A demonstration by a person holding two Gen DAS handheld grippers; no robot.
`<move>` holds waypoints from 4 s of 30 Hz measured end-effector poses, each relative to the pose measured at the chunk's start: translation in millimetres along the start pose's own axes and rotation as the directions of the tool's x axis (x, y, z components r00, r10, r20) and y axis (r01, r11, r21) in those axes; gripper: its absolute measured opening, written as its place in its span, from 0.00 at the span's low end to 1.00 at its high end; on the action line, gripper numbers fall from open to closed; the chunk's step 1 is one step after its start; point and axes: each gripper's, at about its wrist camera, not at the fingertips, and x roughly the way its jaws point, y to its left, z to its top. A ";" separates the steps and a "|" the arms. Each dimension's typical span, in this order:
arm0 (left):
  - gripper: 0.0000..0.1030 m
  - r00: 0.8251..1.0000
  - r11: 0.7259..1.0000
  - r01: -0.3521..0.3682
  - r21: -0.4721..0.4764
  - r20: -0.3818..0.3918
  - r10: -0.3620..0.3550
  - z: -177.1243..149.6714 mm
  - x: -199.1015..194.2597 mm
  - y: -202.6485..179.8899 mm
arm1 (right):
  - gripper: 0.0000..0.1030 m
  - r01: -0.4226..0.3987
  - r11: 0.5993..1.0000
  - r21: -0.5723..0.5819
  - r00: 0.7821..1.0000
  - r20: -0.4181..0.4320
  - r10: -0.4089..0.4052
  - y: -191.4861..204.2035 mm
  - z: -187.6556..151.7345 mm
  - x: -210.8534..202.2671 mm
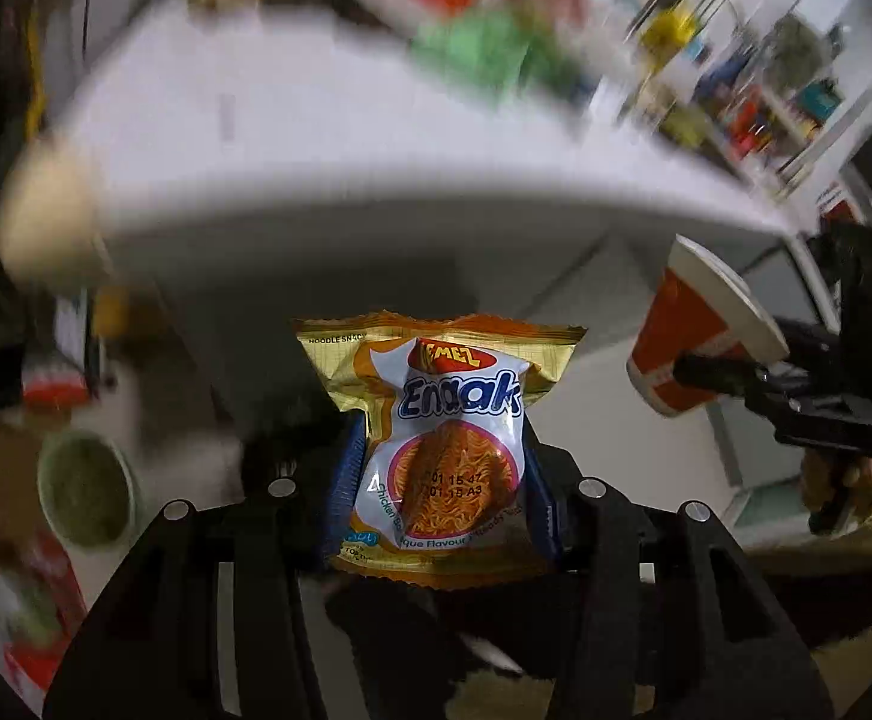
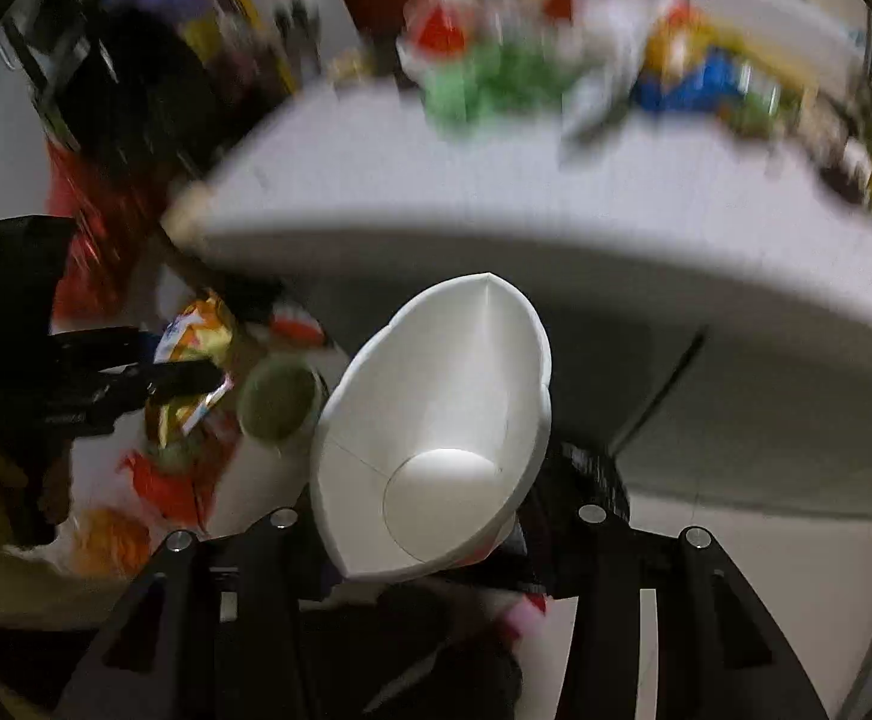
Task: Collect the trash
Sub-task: 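Carry the packet and cup over the black bag and open both tools, then grasp the red-and-white paper cup with the left tool while the right grasps white tissue, then drop the cup and tissue into the black bag by opening both tools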
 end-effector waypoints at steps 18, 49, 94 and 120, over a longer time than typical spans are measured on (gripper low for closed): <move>0.67 0.937 0.952 -0.236 -0.196 -0.304 0.170 -56.9 213.3 103.6 | 0.72 0.191 0.977 0.094 0.942 -0.298 -0.155 -68.3 -51.8 220.7; 0.88 0.891 0.982 -0.182 0.046 0.429 0.145 115.7 -75.0 -40.3 | 0.11 0.195 0.963 0.184 0.915 0.320 -0.247 -76.4 189.2 -14.9; 0.49 0.960 0.931 0.044 0.363 0.244 -0.141 100.9 -105.9 -38.0 | 0.06 -0.140 0.990 -0.003 0.955 0.264 0.136 -6.2 71.0 -111.9; 0.78 0.923 0.958 -0.176 -0.224 -0.377 0.082 -89.6 245.8 119.3 | 0.59 0.148 0.986 0.072 0.939 -0.322 -0.118 -66.6 -55.3 247.2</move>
